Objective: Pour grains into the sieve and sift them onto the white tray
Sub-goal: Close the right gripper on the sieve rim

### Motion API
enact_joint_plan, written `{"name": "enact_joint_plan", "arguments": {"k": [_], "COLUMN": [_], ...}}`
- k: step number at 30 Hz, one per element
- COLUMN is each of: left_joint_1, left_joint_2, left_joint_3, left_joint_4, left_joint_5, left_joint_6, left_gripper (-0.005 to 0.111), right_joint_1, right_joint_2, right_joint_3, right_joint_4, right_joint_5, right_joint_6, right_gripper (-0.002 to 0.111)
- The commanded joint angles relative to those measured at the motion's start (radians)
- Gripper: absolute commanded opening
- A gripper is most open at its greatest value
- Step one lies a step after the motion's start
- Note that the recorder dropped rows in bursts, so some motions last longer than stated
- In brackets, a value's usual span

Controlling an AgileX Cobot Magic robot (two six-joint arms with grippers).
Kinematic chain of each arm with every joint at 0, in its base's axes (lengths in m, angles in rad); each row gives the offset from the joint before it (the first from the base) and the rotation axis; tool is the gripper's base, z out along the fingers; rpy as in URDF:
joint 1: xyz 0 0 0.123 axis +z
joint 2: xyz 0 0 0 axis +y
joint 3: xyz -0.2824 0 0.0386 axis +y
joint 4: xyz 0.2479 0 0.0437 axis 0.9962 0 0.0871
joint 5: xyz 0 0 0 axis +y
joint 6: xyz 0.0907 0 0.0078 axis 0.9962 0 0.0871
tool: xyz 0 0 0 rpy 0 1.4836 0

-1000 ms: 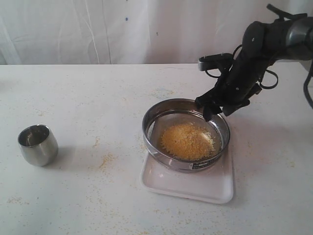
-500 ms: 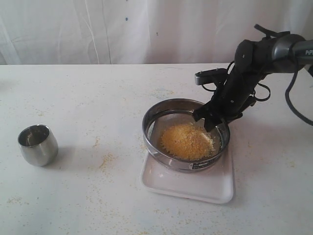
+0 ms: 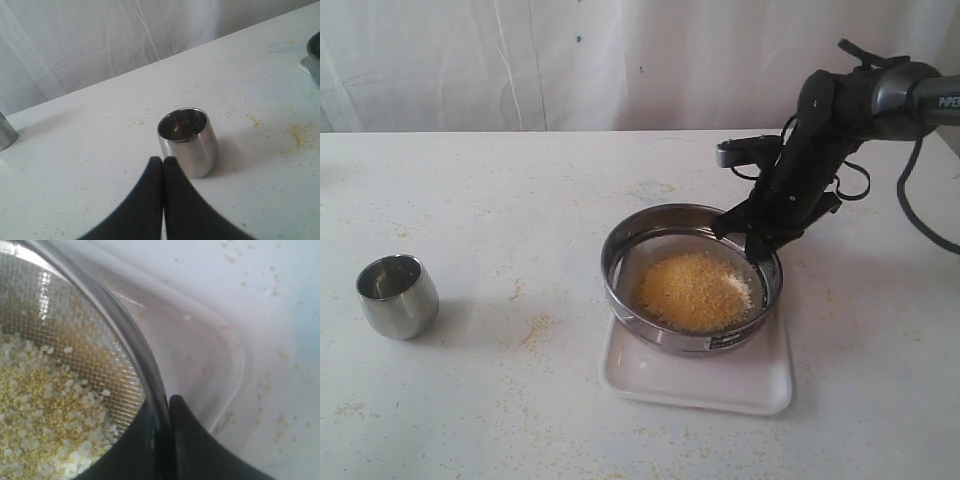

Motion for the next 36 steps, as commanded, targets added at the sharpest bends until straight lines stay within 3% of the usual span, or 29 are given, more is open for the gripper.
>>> {"name": "enact_joint_plan", "arguments": {"k": [1, 7, 11, 14, 19, 23, 27, 31, 34, 36], "left_joint_1": [0.003, 0.003, 0.003, 0.003, 0.003, 0.003, 0.003, 0.003, 0.003, 0.003], "left_joint_2": [-0.004, -0.004, -0.004, -0.004, -0.004, -0.004, -0.004, -0.004, -0.004, -0.004], "left_joint_3": [0.004, 0.004, 0.004, 0.004, 0.004, 0.004, 0.004, 0.004, 0.004, 0.004], "left_joint_4": [-0.007, -0.007, -0.007, -0.007, -0.007, -0.007, -0.007, -0.007, -0.007, -0.007], "left_joint_5": [0.002, 0.002, 0.002, 0.002, 0.002, 0.002, 0.002, 0.002, 0.002, 0.002], "left_joint_6": [0.001, 0.001, 0.001, 0.001, 0.001, 0.001, 0.001, 0.001, 0.001, 0.001], "left_gripper": [0.000, 0.000, 0.000, 0.000, 0.000, 0.000, 0.000, 0.000, 0.000, 0.000], "right_joint_1": [-0.001, -0.001, -0.001, 0.020, 0.018, 0.049, 0.046, 0.053, 0.042, 0.040], "right_joint_2": [-0.045, -0.164, -0.195, -0.193, -0.193, -0.176, -0.165, -0.165, -0.165, -0.163], "right_joint_3": [-0.024, -0.024, -0.024, -0.022, -0.022, -0.022, -0.022, -0.022, -0.022, -0.022], "right_joint_4": [-0.008, 0.004, -0.090, -0.039, -0.074, 0.052, -0.064, -0.006, -0.112, -0.095], "right_joint_5": [0.092, 0.201, 0.139, 0.231, 0.090, 0.223, 0.114, 0.167, 0.097, 0.122], "right_joint_6": [-0.004, -0.002, 0.092, -0.038, 0.179, -0.132, 0.137, -0.096, 0.149, 0.070], "right_gripper": [0.000, 0.000, 0.000, 0.000, 0.000, 0.000, 0.000, 0.000, 0.000, 0.000]}}
